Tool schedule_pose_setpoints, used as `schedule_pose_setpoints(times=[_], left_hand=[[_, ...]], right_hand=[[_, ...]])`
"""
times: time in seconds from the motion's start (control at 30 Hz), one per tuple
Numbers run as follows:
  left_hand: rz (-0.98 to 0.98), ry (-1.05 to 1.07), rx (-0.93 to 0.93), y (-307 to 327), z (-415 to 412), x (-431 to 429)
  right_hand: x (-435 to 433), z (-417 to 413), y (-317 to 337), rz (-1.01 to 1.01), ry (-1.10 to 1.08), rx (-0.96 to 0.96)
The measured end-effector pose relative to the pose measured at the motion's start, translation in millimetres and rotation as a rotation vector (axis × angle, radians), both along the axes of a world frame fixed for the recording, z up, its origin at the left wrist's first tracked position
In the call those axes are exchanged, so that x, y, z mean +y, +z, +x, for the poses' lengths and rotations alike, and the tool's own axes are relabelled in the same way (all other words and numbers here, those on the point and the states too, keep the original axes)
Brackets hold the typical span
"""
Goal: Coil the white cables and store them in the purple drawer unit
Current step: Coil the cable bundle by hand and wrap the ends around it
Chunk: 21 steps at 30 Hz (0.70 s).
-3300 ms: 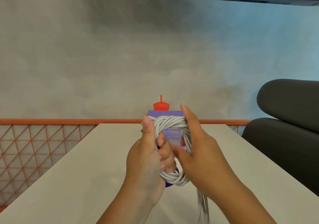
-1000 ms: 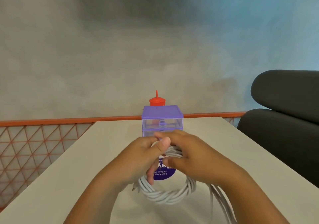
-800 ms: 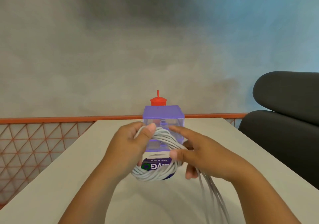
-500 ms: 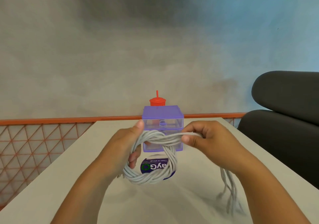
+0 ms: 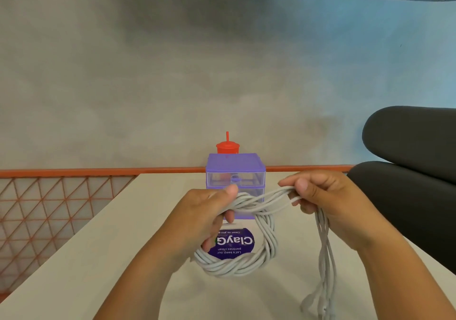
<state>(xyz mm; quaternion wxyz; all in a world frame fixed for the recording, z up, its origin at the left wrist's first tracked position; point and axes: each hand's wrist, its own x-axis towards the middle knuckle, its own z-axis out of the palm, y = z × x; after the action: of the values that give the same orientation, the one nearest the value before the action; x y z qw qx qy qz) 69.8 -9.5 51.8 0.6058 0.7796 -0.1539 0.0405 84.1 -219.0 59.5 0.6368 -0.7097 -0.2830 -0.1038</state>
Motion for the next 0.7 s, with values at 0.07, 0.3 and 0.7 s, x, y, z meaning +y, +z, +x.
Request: schedule_pose_setpoints(times=[0.07,0.3,0.7], left_hand=[[-0.069,-0.033,0.042,1.2,1.0,2.0],[-0.314,-0.208,0.152,1.6,-1.7,4.6],[-0.238,-0.019,0.161,7.8,-0.2,7.3]], right_hand=[[-2.9,3.5,-3.7,-0.024,0.006,-0.052],[13.0,7.7,-15.3,-0.152,-0.207,-0.224],[-10.8,-15.8,12.6,-0.431,-0.135,-0.046]])
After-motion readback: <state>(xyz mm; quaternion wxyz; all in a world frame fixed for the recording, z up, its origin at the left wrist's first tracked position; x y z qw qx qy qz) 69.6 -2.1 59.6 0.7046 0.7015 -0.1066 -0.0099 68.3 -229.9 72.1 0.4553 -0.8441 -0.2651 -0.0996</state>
